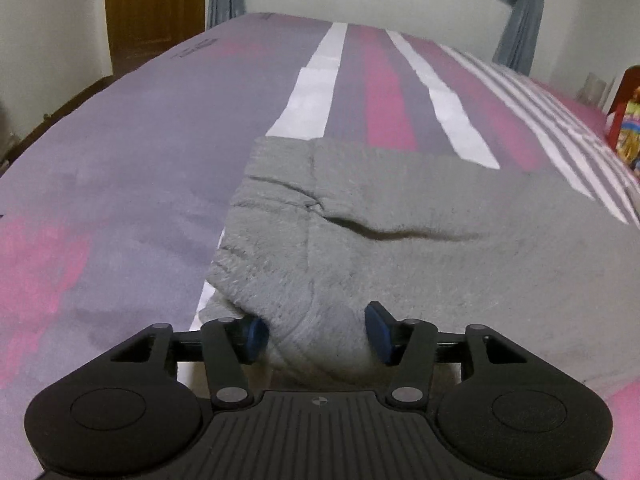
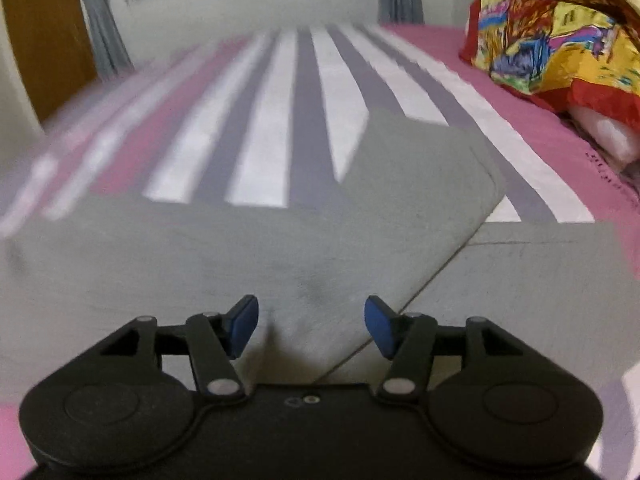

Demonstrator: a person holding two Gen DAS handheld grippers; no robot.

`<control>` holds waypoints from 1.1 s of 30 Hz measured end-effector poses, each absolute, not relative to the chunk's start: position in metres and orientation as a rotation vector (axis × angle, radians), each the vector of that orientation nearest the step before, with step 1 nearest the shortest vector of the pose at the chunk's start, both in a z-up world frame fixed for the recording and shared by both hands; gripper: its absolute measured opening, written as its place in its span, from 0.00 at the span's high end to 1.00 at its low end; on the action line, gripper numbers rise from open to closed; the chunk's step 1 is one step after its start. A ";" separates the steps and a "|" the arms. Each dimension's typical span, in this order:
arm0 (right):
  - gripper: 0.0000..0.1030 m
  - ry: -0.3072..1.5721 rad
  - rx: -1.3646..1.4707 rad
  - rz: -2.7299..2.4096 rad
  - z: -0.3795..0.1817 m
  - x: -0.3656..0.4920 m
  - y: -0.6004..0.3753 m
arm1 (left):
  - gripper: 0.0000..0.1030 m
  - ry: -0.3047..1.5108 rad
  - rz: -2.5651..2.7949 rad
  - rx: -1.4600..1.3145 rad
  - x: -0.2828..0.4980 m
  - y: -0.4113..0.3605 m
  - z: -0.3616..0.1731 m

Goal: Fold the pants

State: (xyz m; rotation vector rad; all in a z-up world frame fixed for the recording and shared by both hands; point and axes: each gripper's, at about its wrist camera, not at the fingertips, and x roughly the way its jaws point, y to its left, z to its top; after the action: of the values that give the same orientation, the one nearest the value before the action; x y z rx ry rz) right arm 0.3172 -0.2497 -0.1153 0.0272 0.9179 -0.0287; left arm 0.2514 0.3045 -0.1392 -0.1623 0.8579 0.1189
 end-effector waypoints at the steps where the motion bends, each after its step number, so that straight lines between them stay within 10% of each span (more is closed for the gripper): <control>1: 0.80 0.932 0.014 -0.031 -0.119 0.319 -0.254 | 0.49 0.865 0.124 -0.177 0.252 0.306 -0.138; 2: 0.98 0.926 0.019 -0.020 -0.117 0.319 -0.258 | 0.49 0.872 0.123 -0.187 0.252 0.308 -0.137; 11: 0.95 0.814 0.124 -0.006 -0.097 0.237 -0.303 | 0.54 0.903 0.090 -0.219 0.262 0.316 -0.138; 16: 0.64 0.822 0.062 -0.018 -0.114 0.238 -0.308 | 0.54 0.917 0.085 -0.202 0.266 0.313 -0.139; 24: 0.49 0.864 -0.316 0.049 -0.113 0.317 -0.267 | 0.54 0.919 0.094 -0.190 0.270 0.308 -0.142; 26: 0.60 0.911 -0.398 0.014 -0.126 0.333 -0.265 | 0.54 0.922 0.092 -0.186 0.270 0.308 -0.142; 27: 0.96 0.907 -0.371 0.015 -0.124 0.334 -0.273 | 0.54 0.924 0.090 -0.186 0.270 0.309 -0.142; 33: 0.97 0.833 -0.113 -0.059 -0.095 0.274 -0.340 | 0.54 0.919 0.074 -0.189 0.269 0.310 -0.142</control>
State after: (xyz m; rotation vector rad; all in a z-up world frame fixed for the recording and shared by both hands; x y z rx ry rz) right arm 0.2741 -0.3399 -0.0955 -0.1135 0.8326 -0.0591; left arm 0.2692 0.3104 -0.1425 -0.1895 0.9192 0.0742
